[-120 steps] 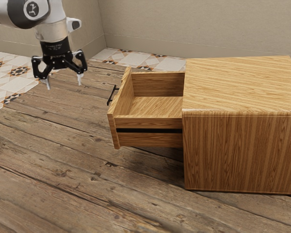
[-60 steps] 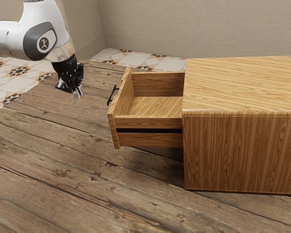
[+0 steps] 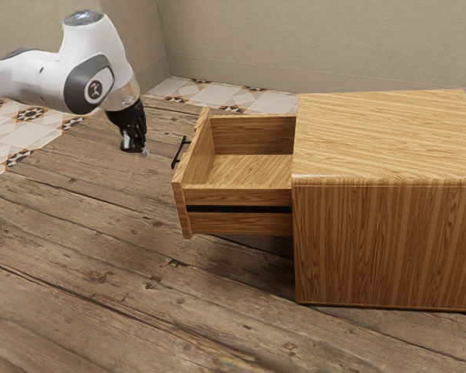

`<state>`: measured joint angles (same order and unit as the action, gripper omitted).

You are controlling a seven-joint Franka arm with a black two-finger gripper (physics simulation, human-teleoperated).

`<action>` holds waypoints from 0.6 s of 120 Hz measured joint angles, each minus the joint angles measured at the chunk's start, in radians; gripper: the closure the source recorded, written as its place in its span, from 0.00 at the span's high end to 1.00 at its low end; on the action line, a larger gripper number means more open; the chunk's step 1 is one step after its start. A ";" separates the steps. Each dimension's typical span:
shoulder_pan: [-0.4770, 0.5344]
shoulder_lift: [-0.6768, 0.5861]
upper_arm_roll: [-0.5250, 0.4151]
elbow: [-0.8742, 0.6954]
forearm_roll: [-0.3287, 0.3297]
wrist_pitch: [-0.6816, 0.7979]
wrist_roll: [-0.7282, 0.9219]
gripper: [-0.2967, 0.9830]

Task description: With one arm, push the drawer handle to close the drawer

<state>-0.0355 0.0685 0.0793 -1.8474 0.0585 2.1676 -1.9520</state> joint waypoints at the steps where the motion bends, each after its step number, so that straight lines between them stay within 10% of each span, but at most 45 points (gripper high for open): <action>1: -0.004 0.000 0.000 0.000 0.000 0.001 -0.001 0.16; 72: -0.001 0.031 -0.036 -0.002 0.007 0.066 0.003 0.15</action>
<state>-0.0364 0.0992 0.0432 -1.8497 0.0650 2.2335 -1.9492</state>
